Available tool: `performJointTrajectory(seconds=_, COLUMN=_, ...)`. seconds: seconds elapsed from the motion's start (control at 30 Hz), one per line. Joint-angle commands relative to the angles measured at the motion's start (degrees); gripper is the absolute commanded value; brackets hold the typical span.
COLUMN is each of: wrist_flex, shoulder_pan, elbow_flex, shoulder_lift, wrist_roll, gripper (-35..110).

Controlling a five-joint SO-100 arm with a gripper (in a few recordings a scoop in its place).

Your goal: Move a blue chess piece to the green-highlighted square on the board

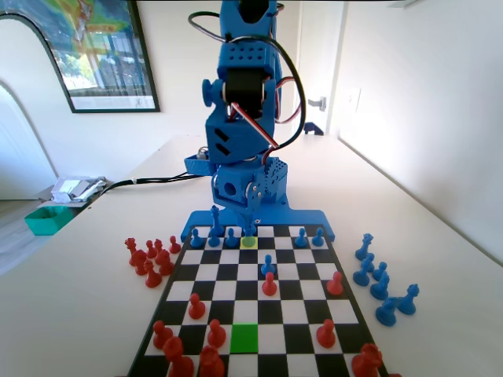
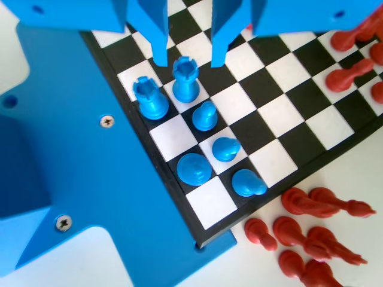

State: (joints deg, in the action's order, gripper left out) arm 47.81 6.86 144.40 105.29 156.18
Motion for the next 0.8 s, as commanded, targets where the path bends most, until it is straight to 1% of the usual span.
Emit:
performJointTrajectory(seconds=0.0, wrist_flex=-1.23, shoulder_pan=-0.44, elbow_flex=0.26, shoulder_lift=0.35, wrist_roll=-0.35, gripper=12)
performJointTrajectory(seconds=0.53, wrist_flex=-8.53, shoulder_pan=-0.35, elbow_flex=5.1, shoulder_lift=-0.62, wrist_roll=0.62, gripper=12)
performJointTrajectory(seconds=0.77, wrist_flex=-9.49, shoulder_pan=0.26, elbow_flex=5.27, shoulder_lift=-1.32, wrist_roll=1.23, gripper=11)
